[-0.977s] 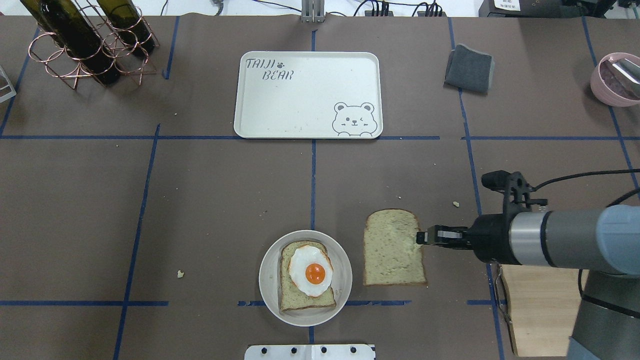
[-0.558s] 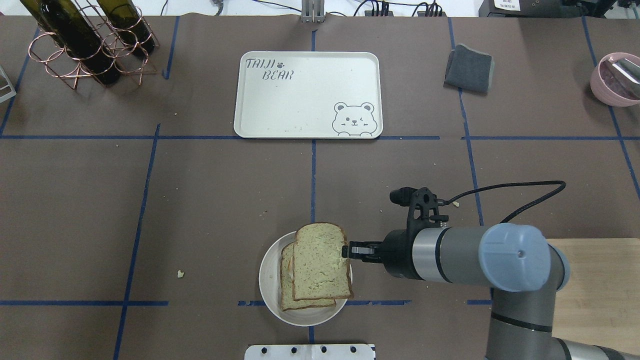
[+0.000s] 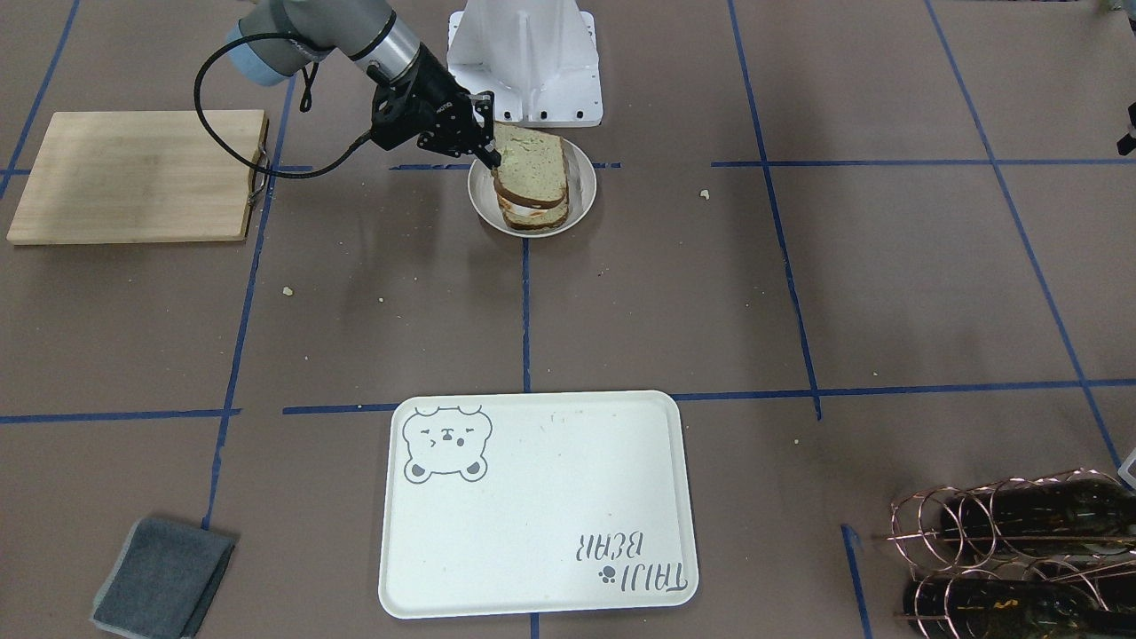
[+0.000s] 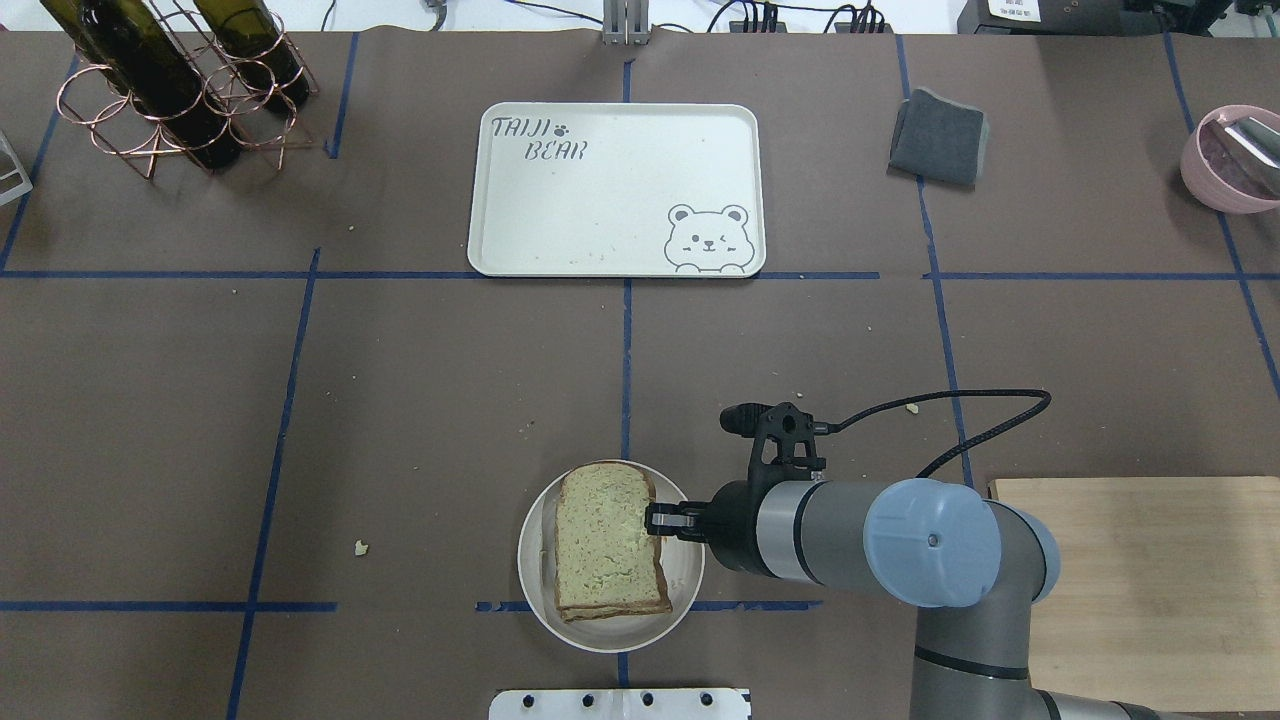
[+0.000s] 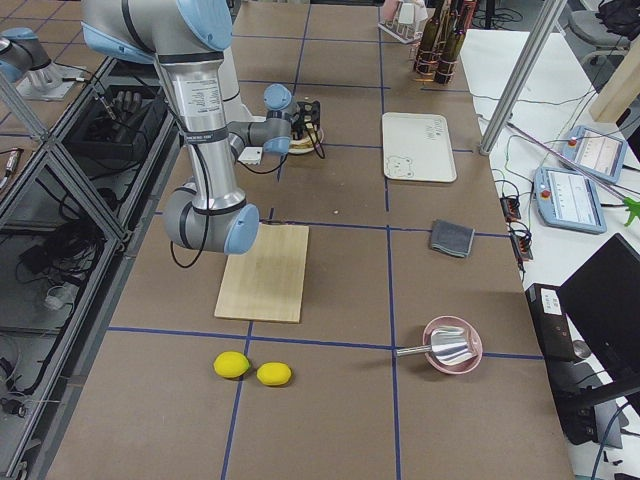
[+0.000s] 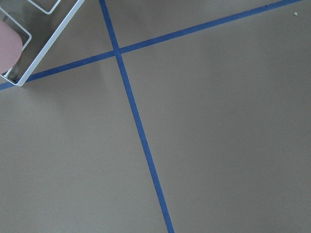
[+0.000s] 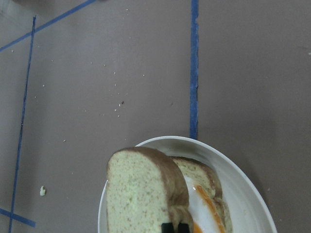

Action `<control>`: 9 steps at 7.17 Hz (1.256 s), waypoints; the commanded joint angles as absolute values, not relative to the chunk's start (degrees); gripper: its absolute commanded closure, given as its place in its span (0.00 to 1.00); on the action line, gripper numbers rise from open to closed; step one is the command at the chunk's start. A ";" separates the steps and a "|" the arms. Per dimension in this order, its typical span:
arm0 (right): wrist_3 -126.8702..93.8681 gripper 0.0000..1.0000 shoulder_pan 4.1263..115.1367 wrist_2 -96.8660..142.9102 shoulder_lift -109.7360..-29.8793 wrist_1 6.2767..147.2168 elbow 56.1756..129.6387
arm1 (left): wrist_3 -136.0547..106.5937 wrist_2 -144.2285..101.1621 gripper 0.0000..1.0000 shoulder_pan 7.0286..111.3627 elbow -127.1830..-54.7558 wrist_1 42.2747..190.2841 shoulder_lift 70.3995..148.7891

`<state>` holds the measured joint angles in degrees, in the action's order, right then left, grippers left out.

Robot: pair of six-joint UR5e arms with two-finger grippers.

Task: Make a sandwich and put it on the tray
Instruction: 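Open the right gripper and withdraw the right arm away from the plate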

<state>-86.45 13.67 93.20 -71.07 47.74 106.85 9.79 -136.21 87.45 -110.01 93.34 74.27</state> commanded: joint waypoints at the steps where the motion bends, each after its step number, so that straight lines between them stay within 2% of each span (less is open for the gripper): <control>1: -86.22 0.01 12.57 91.07 -71.36 48.68 106.00 | 9.76 -136.23 0.00 87.45 -109.78 93.34 74.27; 3: -85.78 0.00 13.70 90.44 -70.40 56.98 108.61 | 9.84 -136.23 0.00 87.45 -109.77 93.34 74.27; 4: -83.87 0.00 15.63 92.27 -69.27 67.13 111.24 | 9.84 -136.23 0.00 87.45 -110.12 93.43 74.35; 7: -69.58 0.00 30.44 105.26 -69.79 84.67 114.17 | 9.58 -132.31 0.00 86.93 -112.49 95.35 77.68; 9: -55.01 0.00 40.38 108.27 -73.71 88.85 114.26 | 9.23 -132.10 0.00 86.75 -115.13 99.98 81.53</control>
<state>-64.01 33.82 105.91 -71.18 86.24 114.21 9.35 -132.56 86.89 -113.97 96.57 78.62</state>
